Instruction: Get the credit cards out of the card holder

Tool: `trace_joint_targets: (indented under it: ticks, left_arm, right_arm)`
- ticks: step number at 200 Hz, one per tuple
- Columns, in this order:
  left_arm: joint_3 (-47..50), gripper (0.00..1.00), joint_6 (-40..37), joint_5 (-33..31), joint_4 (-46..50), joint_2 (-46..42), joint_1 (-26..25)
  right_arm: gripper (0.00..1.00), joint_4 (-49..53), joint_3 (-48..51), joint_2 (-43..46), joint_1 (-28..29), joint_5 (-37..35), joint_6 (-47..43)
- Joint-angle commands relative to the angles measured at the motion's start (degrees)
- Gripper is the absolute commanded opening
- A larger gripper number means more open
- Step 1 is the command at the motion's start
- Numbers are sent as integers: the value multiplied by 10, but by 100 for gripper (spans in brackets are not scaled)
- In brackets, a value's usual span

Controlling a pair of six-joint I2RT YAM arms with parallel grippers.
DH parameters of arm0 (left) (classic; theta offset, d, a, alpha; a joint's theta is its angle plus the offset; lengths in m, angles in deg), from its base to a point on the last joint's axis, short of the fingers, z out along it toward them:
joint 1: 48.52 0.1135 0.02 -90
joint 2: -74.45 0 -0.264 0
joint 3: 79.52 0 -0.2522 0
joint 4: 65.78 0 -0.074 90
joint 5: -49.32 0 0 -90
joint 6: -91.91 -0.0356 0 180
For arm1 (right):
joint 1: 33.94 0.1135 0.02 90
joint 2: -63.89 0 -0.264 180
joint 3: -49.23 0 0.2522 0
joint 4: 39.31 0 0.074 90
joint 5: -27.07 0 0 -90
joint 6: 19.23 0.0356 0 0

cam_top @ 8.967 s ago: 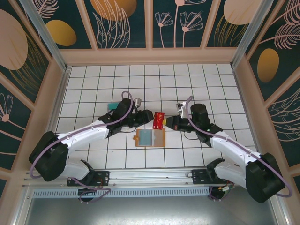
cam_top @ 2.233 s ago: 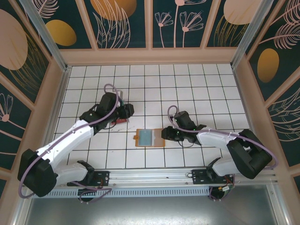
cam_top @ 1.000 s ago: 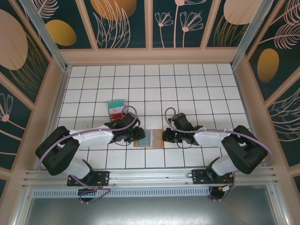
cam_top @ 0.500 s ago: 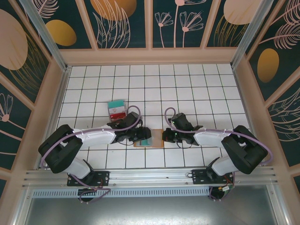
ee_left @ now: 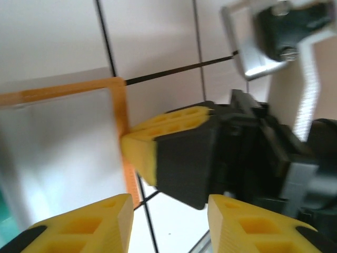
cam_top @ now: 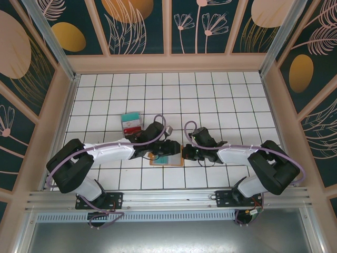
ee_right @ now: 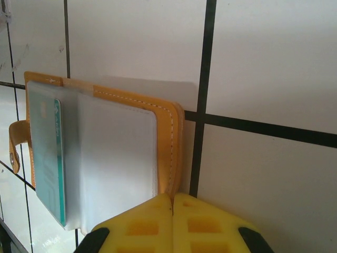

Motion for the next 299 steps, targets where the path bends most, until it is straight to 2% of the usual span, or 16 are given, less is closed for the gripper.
trace_joint_targets:
  ticks: [1,44,54,69,92,127,166,223,262,280,299]
  left_arm:
    - [-20,40,-31,-20,25,-13,-1]
    - [-23,27,-62,-124,124,-52,15]
    - [-16,24,-72,-139,141,-61,24]
    - [3,17,-77,-157,158,-78,44]
    - [41,13,-84,-163,163,-102,71]
    - [68,11,-83,-131,132,-95,74]
    - [69,11,-74,-118,95,-77,74]
    - [63,11,-78,-117,81,-39,74]
    - [70,10,-79,-110,77,-22,75]
    - [69,10,-78,-111,79,-19,74]
    - [68,8,-77,-112,85,-11,74]
  right_arm:
    - [0,5,5,-8,3,-19,8]
    - [0,23,-1,6,-3,-28,4]
    - [5,34,-7,16,-4,-37,3]
    - [7,51,-15,35,-8,-48,2]
    - [10,60,-28,64,-10,-43,-4]
    - [17,54,-53,76,-2,-24,1]
    - [32,72,-77,62,11,-53,7]
    - [33,84,-105,75,30,-106,10]
    - [18,27,-104,26,29,-4,13]
    - [16,4,-108,-6,30,39,20]
    - [15,-3,-116,-33,28,52,21]
